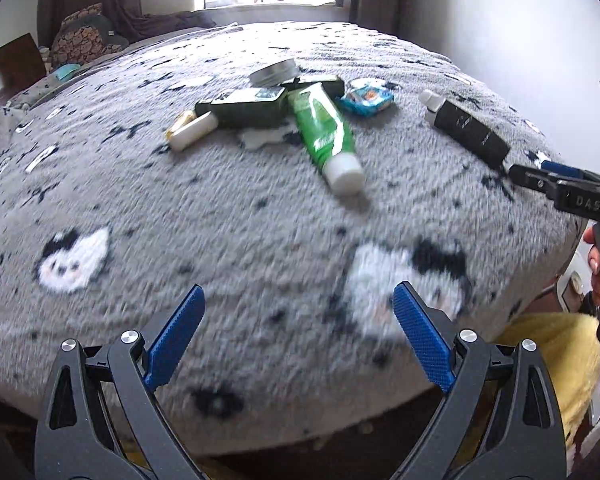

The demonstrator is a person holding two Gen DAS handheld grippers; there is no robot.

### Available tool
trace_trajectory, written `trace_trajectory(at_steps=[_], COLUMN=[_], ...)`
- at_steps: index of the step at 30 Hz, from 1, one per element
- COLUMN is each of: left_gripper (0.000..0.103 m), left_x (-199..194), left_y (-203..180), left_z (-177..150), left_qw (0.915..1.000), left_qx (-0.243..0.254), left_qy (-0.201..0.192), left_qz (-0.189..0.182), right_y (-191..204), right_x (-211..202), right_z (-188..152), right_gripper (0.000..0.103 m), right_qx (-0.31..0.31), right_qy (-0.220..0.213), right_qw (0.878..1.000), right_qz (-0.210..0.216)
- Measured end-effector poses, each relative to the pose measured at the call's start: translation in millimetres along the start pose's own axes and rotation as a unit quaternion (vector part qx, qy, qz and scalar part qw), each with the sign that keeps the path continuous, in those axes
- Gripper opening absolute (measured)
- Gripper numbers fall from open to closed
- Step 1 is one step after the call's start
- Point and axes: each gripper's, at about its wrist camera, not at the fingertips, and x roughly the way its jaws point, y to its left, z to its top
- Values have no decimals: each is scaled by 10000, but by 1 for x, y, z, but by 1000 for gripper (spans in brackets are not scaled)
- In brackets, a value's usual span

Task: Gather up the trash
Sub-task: 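Grasp the black box with the right tool while the left tool grasps the green tube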

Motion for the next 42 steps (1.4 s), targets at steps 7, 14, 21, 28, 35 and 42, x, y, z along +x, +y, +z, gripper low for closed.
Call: trace_trajectory(at_steps=[7,14,21,28,35,42], left_gripper=[90,79,55,28,20,17], left_x=[39,85,108,99,72,32], left_y=[-18,-27,-18,-10,-9,-6], left_z=[51,88,101,96,71,40], left_qw=[9999,9999,9993,9994,9995,9995], left_qx=[24,-95,-339,-344,-234,-245], left_qy=[-63,86,137,86,73,-95], left_qz=[-112,-16,66,-64,-221,-198], right_y=[-7,-7,-10,-4,15,29], right_x=[38,69,92,85,62,20], right_z=[25,43,50,45,32,9], right_gripper=[94,94,94,38,20,18], right_qx=[-6,-111,-86,-266,-474,-527], right_qy=[105,202,304,216,247,67], right_qw=[9999,9997,9995,9991,9981,9974], right_qz=[-55,-62,12,262,291,487])
